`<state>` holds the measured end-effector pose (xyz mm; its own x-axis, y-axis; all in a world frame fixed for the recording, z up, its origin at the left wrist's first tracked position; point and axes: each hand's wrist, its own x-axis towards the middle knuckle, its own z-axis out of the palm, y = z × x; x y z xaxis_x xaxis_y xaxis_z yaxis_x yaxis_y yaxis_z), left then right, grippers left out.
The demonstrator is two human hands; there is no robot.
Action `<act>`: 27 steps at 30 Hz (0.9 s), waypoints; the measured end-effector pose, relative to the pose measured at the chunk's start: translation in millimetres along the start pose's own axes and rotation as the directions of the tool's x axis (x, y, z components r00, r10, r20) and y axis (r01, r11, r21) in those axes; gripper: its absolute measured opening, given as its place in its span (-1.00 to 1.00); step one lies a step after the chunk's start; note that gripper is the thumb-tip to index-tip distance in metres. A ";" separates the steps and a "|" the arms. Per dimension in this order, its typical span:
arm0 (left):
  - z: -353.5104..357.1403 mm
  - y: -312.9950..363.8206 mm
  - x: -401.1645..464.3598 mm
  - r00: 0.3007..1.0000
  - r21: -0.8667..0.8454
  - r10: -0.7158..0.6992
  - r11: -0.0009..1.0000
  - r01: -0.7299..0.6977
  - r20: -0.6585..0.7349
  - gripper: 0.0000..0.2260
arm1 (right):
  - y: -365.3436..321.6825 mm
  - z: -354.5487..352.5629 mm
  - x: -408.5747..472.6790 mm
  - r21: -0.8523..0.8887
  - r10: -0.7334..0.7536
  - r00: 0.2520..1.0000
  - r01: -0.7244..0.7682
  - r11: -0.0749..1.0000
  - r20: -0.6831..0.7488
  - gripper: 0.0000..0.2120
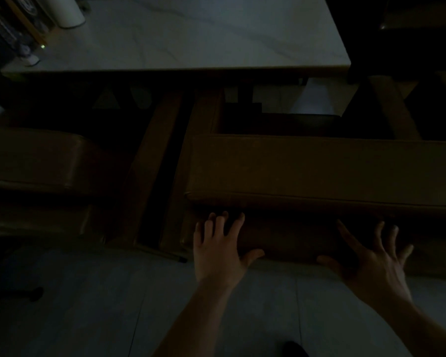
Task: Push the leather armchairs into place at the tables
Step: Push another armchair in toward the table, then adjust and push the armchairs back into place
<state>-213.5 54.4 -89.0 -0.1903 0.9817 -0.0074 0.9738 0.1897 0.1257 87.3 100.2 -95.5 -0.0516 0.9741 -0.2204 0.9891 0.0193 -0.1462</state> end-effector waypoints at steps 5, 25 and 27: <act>-0.8 1.0 0.5 1.000 0.006 -0.002 1.000 0.002 0.020 -0.24 | 0.2 0.9 -0.3 -0.017 -0.002 1.000 0.002 1.000 0.001 -0.07; -60.3 -3.6 7.6 0.896 -0.162 0.024 0.985 0.054 0.444 -0.30 | -6.7 -55.3 -10.1 -0.127 0.024 0.955 0.014 0.992 0.295 -0.07; -76.9 -5.4 -0.5 0.892 -0.175 0.037 0.983 0.048 0.450 -0.31 | -12.3 -65.0 -21.5 -0.093 0.007 0.946 0.024 0.995 0.324 -0.15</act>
<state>-228.3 51.5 -13.4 -0.0778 0.8903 -0.4487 0.9266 0.2307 0.2971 85.2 93.7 -26.3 -0.0862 0.8488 -0.5217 0.9961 0.0633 -0.0615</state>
